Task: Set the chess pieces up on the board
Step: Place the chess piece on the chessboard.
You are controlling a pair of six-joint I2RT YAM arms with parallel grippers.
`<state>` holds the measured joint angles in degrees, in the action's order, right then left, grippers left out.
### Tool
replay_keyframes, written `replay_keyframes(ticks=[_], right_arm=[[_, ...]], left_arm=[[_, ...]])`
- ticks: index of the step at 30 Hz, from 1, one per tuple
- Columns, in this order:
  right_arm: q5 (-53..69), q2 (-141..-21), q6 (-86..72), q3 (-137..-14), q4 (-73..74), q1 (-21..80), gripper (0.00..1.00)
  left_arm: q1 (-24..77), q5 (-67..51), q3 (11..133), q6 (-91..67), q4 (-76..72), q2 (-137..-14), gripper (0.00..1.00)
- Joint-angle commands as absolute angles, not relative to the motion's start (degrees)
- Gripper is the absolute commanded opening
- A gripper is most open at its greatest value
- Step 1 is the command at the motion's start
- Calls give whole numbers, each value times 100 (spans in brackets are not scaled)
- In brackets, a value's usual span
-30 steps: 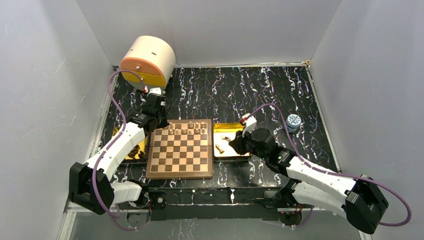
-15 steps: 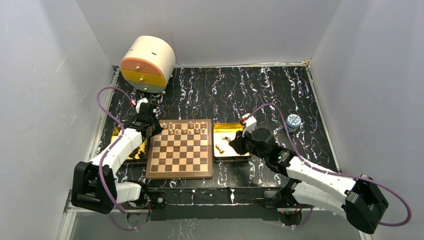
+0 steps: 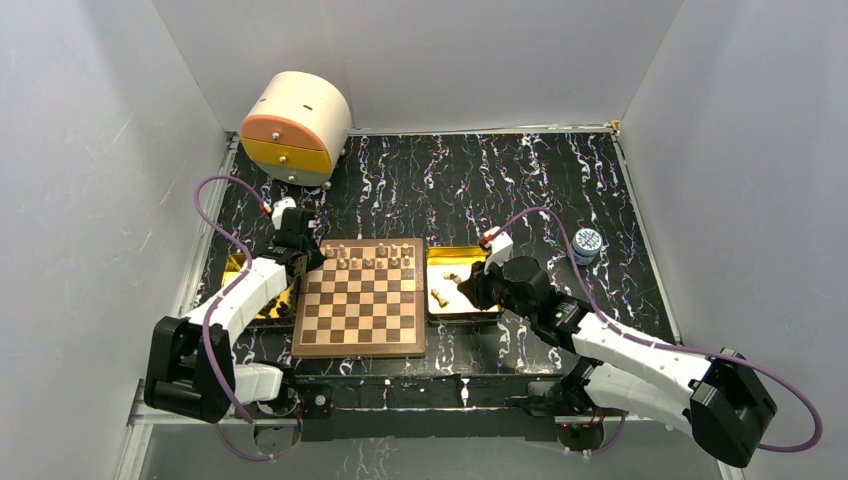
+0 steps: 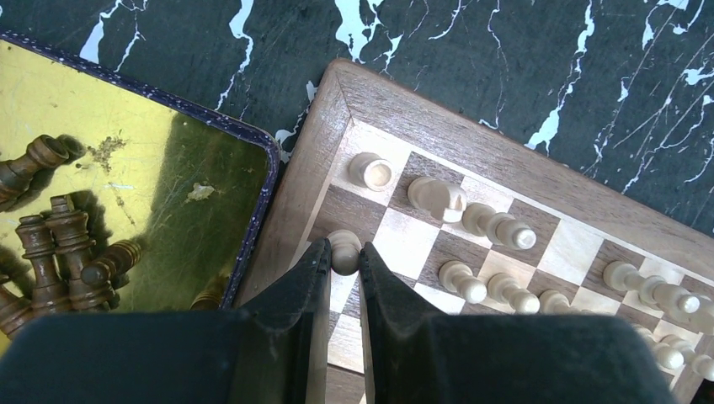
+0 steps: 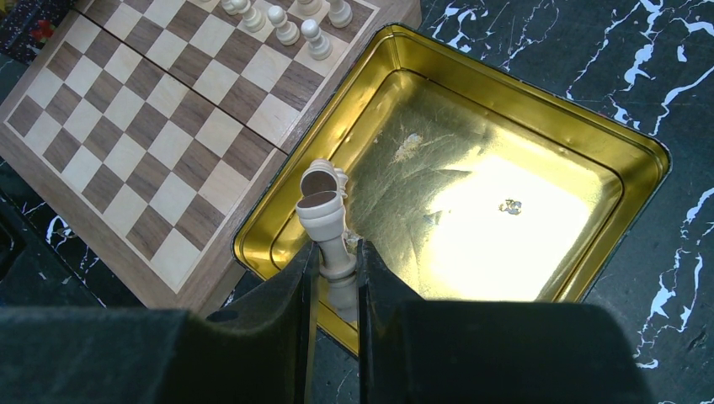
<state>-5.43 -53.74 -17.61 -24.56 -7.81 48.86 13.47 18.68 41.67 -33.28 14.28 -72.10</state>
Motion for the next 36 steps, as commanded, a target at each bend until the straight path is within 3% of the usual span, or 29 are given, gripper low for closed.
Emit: replay_keyframes(ticks=[1, 29, 34, 36], right_arm=[[-572, -5314, -1758, -2671, -1037, 4896, 11], [-507, -5337, -1828, -2637, -1057, 4898, 11], [-504, -5329, -1829, -2628, -1055, 4902, 12], [-478, -5349, -1807, -2643, -1052, 4898, 11]], left_arm=[[1332, 2022, 4105, -3348, 1210, -7242, 0], [1327, 2010, 4091, -3148, 997, -7653, 0], [1324, 2063, 4148, -3084, 1043, -7669, 13], [1327, 2057, 4138, -3052, 1003, -7656, 14]])
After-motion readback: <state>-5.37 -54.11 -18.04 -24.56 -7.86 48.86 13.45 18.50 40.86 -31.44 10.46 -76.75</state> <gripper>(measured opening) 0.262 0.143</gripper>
